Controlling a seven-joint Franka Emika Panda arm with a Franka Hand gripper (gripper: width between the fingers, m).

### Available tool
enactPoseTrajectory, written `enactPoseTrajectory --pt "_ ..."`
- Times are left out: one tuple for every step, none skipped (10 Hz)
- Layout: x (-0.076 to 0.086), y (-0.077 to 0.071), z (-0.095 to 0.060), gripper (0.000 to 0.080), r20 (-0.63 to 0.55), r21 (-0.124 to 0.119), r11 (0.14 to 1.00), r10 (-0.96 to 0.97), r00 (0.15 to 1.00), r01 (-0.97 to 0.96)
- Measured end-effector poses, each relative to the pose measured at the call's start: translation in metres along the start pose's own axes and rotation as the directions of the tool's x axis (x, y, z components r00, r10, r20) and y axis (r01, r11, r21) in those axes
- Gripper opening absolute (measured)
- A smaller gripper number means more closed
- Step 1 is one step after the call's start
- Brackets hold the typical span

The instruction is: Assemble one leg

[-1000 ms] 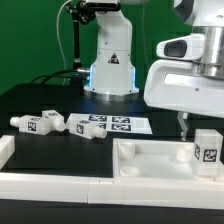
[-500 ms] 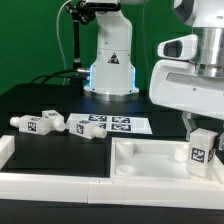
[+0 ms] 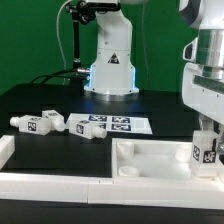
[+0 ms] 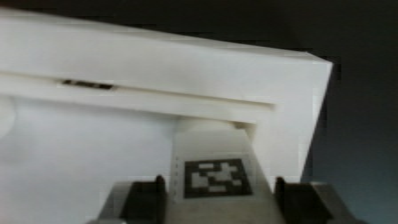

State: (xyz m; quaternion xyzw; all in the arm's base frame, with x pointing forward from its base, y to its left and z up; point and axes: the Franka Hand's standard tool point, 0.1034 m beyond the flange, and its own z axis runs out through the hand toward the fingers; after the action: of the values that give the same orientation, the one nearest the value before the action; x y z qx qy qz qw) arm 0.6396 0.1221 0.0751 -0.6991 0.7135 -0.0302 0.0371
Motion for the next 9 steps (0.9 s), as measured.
enactPoseTrajectory --pt "-0.0004 0.0001 0.0002 0.0387 0.0 0.0 1.0 0.006 1.0 -0.006" --pt "-0.0003 0.0 0.0003 0.0387 0.0 0.0 1.0 -0.01 1.0 0.01" --pt "0.0006 -0.0003 0.0006 0.0526 -0.001 0.006 0.997 -0.083 0.997 0.083" --pt "0.004 0.0006 0.0031 0.0614 -0.013 0.029 0.971 -0.238 0.971 0.238" --pt "0.0027 0.003 0.0044 0.0614 -0.03 0.026 0.902 -0.43 0.902 0.431" --pt "0.0022 0.0031 0.0028 0.0642 -0.037 0.026 0.801 -0.596 0.802 0.597" --pt "0.0047 0.0051 0.0034 0.0642 -0.043 0.025 0.751 -0.659 0.751 0.66" --pt "0.0047 0.0046 0.0035 0.0648 -0.045 0.023 0.736 -0.675 0.737 0.676" --pt "0.0057 0.0044 0.0034 0.0649 -0.05 0.016 0.678 -0.734 0.678 0.735"
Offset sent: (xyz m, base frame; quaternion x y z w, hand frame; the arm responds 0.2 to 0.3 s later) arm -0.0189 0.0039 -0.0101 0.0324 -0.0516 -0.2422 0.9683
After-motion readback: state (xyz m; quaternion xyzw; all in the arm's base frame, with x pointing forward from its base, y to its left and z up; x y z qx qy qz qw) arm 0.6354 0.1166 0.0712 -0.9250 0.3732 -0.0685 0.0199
